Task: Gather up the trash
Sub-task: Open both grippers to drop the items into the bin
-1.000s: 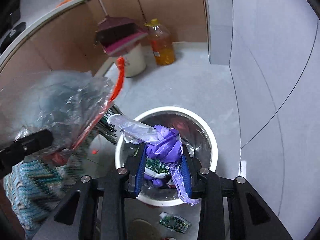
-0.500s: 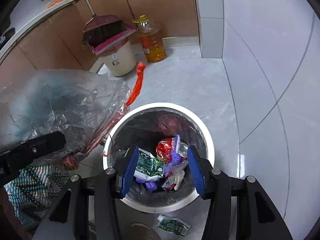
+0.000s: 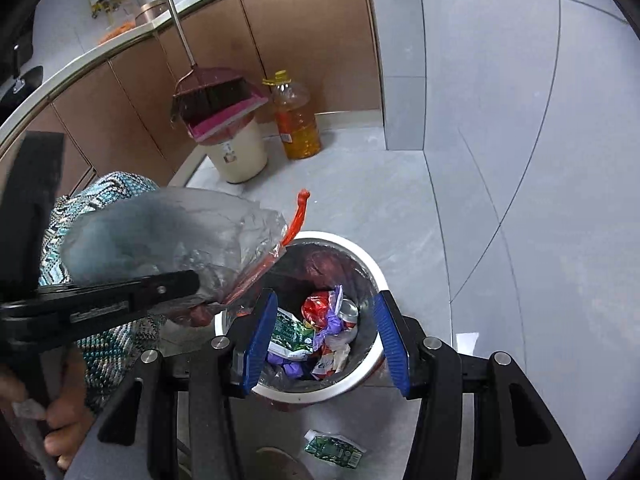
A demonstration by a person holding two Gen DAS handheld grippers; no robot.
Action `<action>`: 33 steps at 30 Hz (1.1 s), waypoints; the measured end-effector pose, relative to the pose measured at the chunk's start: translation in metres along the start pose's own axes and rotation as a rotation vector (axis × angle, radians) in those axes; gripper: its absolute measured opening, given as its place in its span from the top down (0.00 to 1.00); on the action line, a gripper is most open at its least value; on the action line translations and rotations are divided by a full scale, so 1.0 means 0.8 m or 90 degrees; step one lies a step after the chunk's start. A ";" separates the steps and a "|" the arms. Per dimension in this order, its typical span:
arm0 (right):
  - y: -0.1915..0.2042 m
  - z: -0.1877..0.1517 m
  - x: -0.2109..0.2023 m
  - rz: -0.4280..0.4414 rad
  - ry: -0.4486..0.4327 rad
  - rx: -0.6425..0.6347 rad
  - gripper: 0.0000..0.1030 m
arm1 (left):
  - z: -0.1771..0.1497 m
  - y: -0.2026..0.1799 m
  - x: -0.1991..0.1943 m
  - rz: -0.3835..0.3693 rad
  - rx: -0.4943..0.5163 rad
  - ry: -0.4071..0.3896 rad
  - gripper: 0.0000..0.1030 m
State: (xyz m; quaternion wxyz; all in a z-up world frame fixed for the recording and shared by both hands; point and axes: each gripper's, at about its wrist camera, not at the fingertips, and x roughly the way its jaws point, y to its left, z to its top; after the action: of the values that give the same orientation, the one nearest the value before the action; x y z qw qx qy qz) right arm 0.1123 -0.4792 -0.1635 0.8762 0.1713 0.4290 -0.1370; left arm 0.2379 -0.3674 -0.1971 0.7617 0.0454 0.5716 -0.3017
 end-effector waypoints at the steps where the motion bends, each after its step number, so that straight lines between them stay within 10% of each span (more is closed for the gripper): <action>1: -0.001 0.000 -0.002 0.000 -0.002 0.000 0.51 | 0.001 0.002 0.005 -0.003 -0.003 0.005 0.96; 24: -0.012 -0.016 0.026 0.010 0.015 0.014 0.49 | 0.000 0.018 0.067 -0.002 -0.010 0.077 0.95; 28: -0.013 -0.016 0.026 0.009 0.015 0.013 0.48 | 0.002 0.017 0.067 -0.016 -0.014 0.064 0.46; 33: -0.019 -0.018 0.029 0.006 0.017 0.016 0.48 | 0.006 0.013 0.063 -0.032 -0.014 0.057 0.45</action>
State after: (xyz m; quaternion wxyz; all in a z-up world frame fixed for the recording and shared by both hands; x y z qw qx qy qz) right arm 0.1099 -0.4888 -0.1928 0.8688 0.1862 0.4380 -0.1364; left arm 0.2554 -0.3816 -0.2439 0.7279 0.0359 0.6094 -0.3121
